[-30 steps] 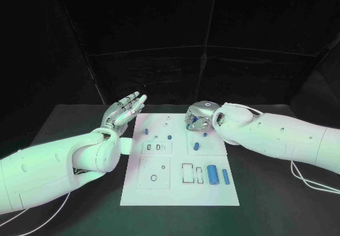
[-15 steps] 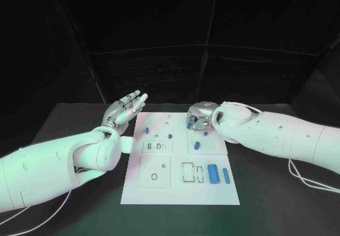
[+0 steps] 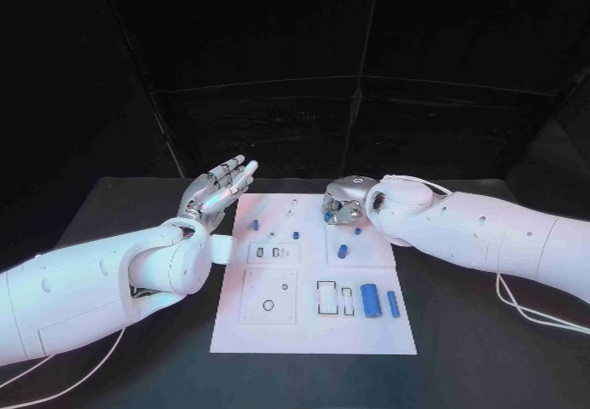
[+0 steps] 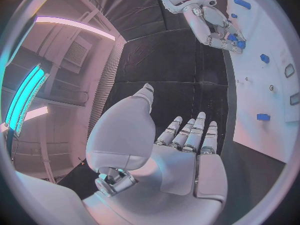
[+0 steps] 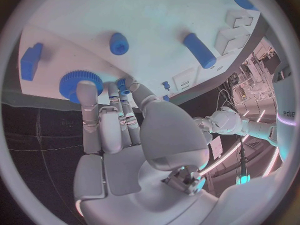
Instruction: Assemble the parts on the task board
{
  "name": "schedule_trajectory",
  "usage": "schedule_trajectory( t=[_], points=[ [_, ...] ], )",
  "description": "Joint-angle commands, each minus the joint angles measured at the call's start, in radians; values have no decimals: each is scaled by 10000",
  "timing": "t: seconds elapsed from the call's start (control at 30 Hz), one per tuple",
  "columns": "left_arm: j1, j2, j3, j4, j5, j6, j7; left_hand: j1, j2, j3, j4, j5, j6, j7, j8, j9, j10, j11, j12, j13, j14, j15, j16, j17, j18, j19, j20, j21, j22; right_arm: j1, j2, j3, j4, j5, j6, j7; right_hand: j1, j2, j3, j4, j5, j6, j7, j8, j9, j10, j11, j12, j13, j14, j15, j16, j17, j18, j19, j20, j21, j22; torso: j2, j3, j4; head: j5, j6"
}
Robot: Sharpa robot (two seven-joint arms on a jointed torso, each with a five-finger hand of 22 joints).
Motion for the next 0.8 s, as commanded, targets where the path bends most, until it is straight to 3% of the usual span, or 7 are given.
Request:
schedule_trajectory(
  t=[0.03, 0.27, 0.6, 0.8],
  points=[
    [19, 21, 11, 6, -97, 125, 119, 57, 14, 50, 4, 43, 83, 1045, 40, 17, 37, 49, 44, 12, 56, 16, 48, 12, 129, 24, 50, 48, 9, 18, 40, 2, -26, 74, 57, 67, -64, 52, 105, 4, -61, 110, 6, 21, 10, 100, -22, 66, 15, 461, 19, 77, 37, -179, -17, 11, 72, 55, 4, -5, 0, -7, -27],
    [21, 32, 11, -10, -97, 136, 100, 63, 36, 59, 0, 43, 90, 1064, 39, 17, 38, 67, 42, 12, 64, 31, 48, 13, 131, 26, 55, 49, 10, 17, 45, 2, -31, 300, -500, -18, -36, 282, 500, 109, -133, 529, -90, 156, 65, 458, -129, 154, 62, 474, -62, 165, 144, -196, 31, -44, 242, 228, -4, -8, -2, -3, -41],
    [26, 26, 11, -29, -97, 202, 74, 81, 76, 72, -11, 42, 87, 1093, 36, 14, 36, 97, 38, 10, 109, 57, 54, 18, 128, 43, 61, 55, 14, 17, 112, 4, 59, 596, -2536, -234, -38, 262, 773, 146, -140, 674, -141, 161, 68, 614, -190, 151, 86, 483, -112, 220, 214, -208, 37, -99, 332, 305, 22, -13, 14, -1, 23],
    [32, 38, 11, -24, -97, 210, 76, 83, 81, 73, -12, 42, 87, 1097, 35, 14, 32, 101, 37, 9, 100, 60, 53, 17, 128, 49, 61, 57, 15, 17, 426, 6, -246, 644, -2983, -280, -36, 240, 826, 142, -124, 676, -136, 148, 63, 612, -187, 135, 85, 482, -113, 224, 214, -209, 34, -104, 345, 311, 20, -14, 37, 21, -23]
  ],
)
